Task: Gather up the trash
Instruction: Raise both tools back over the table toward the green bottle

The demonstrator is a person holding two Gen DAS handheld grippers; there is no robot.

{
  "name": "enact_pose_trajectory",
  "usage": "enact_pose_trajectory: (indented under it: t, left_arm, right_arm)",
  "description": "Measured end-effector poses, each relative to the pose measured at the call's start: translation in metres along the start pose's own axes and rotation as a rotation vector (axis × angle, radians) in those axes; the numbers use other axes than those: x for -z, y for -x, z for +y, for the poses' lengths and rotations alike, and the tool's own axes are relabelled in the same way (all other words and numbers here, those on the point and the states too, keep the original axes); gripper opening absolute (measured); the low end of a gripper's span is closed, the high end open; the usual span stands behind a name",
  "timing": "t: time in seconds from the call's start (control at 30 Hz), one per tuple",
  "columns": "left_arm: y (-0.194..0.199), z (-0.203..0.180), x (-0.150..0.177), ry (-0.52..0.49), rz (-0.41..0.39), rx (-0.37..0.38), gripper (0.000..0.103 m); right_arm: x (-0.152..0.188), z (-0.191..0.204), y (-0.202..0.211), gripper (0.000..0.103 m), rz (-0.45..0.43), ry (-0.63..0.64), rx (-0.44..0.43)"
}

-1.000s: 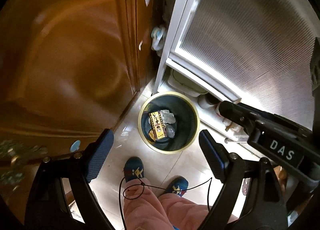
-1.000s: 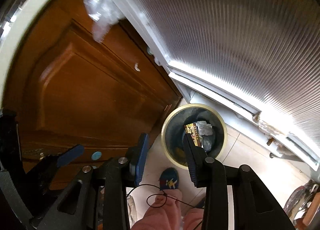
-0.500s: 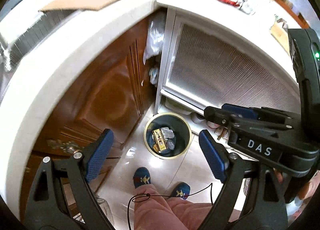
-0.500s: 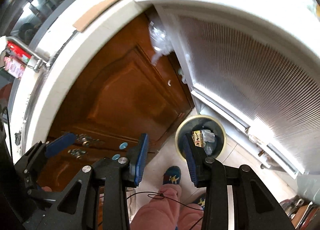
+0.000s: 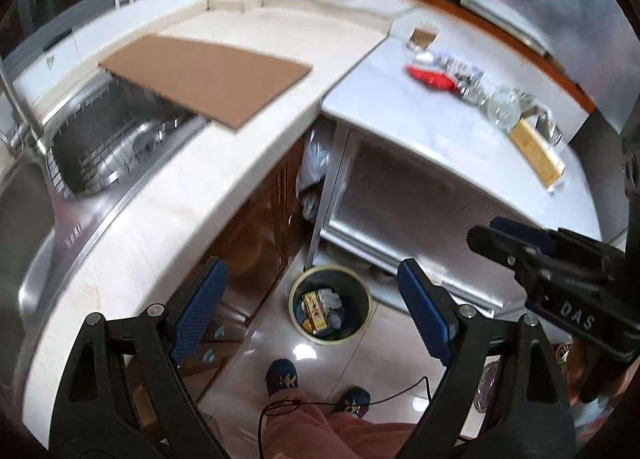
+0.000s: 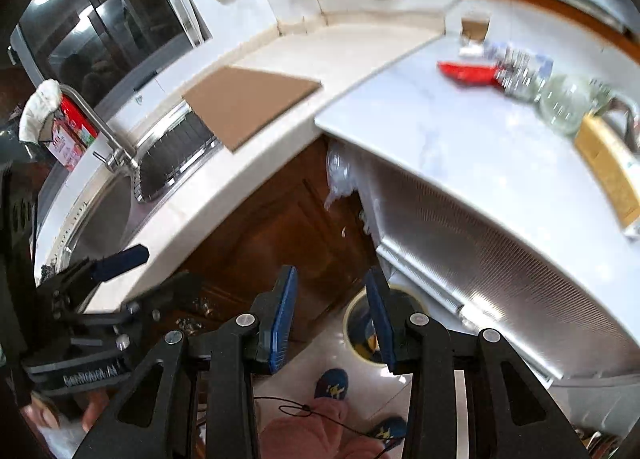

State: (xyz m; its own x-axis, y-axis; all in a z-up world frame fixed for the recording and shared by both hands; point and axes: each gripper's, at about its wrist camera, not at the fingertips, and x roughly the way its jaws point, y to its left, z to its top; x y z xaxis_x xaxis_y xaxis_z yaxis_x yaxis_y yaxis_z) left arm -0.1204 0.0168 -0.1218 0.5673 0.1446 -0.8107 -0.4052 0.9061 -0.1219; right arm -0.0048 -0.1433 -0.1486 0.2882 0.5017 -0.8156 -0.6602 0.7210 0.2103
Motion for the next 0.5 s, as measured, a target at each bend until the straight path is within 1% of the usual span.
enact_pose_trajectory:
  t: [0.17, 0.27, 0.37, 0.5]
  left_arm:
    - [0.027, -0.009, -0.035, -0.042, -0.054, 0.041, 0.085]
    - [0.038, -0.019, -0.057, -0.084, -0.085, 0.064, 0.085]
    - [0.043, -0.026, -0.080, -0.124, -0.100, 0.101, 0.085]
    - [0.042, -0.036, -0.107, -0.167, -0.104, 0.152, 0.085]
  right_arm:
    - [-0.019, 0.001, 0.040, 0.036, -0.069, -0.013, 0.033]
    - [-0.031, -0.003, 0.055, 0.036, -0.100, -0.039, 0.054]
    - [-0.044, -0.009, 0.067, 0.036, -0.137, -0.080, 0.079]
    - [-0.063, -0.020, 0.082, 0.036, -0.189, -0.138, 0.138]
